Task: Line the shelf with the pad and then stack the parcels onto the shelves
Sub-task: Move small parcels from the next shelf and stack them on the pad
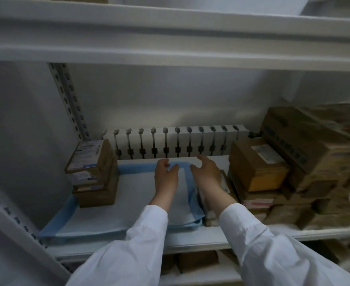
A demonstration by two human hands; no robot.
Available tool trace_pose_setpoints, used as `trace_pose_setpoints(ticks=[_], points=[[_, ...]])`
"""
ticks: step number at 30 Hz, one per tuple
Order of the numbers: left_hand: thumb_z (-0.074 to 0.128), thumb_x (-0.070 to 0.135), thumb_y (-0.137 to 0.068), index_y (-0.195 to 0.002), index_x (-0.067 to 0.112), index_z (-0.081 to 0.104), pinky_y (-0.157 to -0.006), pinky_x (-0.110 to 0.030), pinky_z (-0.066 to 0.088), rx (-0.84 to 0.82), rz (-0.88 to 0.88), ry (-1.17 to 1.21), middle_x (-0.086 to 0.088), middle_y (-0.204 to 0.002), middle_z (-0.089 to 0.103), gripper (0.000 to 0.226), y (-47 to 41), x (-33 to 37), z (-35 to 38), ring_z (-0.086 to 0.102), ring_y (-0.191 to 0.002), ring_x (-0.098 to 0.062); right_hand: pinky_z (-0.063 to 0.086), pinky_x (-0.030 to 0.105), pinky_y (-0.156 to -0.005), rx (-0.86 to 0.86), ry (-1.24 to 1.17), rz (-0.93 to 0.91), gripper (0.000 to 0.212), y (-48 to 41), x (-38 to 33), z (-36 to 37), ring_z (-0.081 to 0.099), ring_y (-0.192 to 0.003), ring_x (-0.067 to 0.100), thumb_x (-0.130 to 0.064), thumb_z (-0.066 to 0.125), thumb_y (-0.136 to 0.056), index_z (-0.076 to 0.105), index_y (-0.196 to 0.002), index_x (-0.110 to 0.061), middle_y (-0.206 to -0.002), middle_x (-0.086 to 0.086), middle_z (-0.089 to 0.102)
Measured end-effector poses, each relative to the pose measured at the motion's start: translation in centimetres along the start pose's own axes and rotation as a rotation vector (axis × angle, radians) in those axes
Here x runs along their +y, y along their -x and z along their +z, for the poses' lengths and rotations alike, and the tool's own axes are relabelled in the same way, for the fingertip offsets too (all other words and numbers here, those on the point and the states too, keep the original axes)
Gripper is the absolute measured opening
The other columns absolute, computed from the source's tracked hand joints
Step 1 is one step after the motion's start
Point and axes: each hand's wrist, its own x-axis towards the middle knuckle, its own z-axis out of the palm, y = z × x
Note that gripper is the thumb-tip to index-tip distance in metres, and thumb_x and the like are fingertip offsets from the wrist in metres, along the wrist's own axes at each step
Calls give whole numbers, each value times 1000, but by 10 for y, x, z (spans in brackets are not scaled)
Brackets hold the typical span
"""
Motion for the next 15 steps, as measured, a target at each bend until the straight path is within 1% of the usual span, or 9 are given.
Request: trace_pose_setpoints(ticks=[3,4,6,7,9,11,12,15], points=[[51,20,-94,-139,9,37,-96,-30,39,-128,-193,-18,-12,-140,45,49,3,-10,26,49,-121,-29,45,44,-101,-21,53,101,55,-7,21,-10,51,-121,29,-34,50,-91,33,-143,-28,-143,9,45],[51,21,-94,-139,7,37,-93,-31,42,-167,-239,-60,-13,-138,46,50,4,-14,37,51,-118,-31,45,43,-100,-32,60,142,57,-9,29,-14,50,-121,29,-32,52,-91,31,-144,-29,-143,9,43],[51,23,-94,-135,2,42,-84,-30,44,-215,-310,-118,-16,-132,52,47,6,-19,49,54,-112,-33,42,42,-105,-72,101,182,60,-11,35,-19,44,-128,30,-29,54,-92,27,-146,-25,-146,11,38],[50,24,-93,-132,2,45,-85,-31,45,-237,-343,-117,-18,-129,54,45,9,-21,54,55,-111,-33,39,41,-107,-83,109,201,60,-13,39,-22,40,-132,30,-29,53,-93,26,-146,-23,-148,11,35],[49,24,-93,-129,2,48,-93,-35,46,-277,-391,-65,-19,-126,57,42,14,-27,63,56,-111,-34,38,41,-107,-102,70,250,62,-15,44,-24,37,-134,31,-32,53,-93,24,-147,-22,-148,10,33],[49,24,-92,-125,4,52,-97,-36,46,-295,-444,11,-16,-120,61,38,18,-32,68,58,-105,-31,44,42,-103,-118,29,274,61,-19,48,-24,44,-128,30,-33,56,-91,28,-144,-20,-144,11,40],[49,24,-93,-123,5,54,-94,-35,48,-297,-470,57,-14,-114,63,36,20,-32,69,59,-100,-29,46,41,-100,-122,12,273,58,-20,49,-23,48,-124,30,-33,57,-90,32,-141,-19,-141,11,43],[49,22,-96,-118,8,54,-70,-31,51,-335,-539,187,-10,-89,62,27,31,-26,70,60,-83,-24,47,38,-98,-131,-6,260,50,-21,49,-26,51,-121,28,-29,55,-93,36,-137,-14,-137,12,49]])
